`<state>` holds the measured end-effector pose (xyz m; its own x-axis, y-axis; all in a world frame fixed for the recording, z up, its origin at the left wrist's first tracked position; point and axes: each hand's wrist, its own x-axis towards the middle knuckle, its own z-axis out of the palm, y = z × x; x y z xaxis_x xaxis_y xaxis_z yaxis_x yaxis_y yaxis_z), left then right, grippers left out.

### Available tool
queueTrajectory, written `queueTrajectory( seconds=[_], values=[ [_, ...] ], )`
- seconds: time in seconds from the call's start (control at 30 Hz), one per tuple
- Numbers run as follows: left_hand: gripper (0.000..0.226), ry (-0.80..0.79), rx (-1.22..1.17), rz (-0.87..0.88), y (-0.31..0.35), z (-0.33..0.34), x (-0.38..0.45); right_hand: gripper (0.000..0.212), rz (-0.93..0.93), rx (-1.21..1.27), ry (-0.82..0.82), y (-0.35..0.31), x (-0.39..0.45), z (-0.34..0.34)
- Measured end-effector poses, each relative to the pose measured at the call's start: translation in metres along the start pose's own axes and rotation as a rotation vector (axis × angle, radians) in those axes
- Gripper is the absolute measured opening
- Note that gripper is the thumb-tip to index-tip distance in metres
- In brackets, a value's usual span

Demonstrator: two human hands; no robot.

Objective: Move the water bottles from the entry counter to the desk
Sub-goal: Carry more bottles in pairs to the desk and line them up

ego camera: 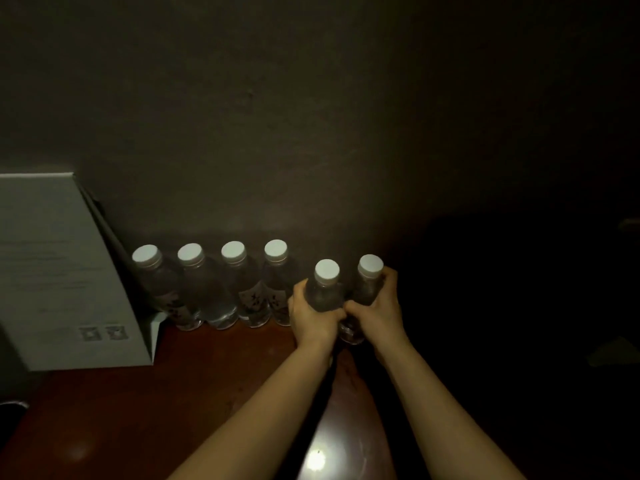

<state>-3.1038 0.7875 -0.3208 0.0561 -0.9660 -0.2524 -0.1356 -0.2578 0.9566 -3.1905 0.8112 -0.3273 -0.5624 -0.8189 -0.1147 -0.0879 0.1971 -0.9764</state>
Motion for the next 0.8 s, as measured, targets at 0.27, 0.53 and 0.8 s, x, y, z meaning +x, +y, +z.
queueTrajectory(
  seconds=[0.27, 0.53, 0.8],
  values=[
    [0.058, 0.134, 0.023, -0.200, -0.012, 0.002, -0.003, 0.076, 0.018, -0.041, -0.008, 0.008, -0.003, 0.009],
    [0.035, -0.042, -0.353, -0.526, -0.007, 0.002, 0.003, 0.080, 0.227, 0.032, 0.057, 0.027, -0.017, 0.016],
    [0.034, -0.063, -0.308, -0.520, -0.006, 0.001, 0.011, 0.086, 0.198, -0.055, 0.079, 0.025, -0.015, 0.023]
  ],
)
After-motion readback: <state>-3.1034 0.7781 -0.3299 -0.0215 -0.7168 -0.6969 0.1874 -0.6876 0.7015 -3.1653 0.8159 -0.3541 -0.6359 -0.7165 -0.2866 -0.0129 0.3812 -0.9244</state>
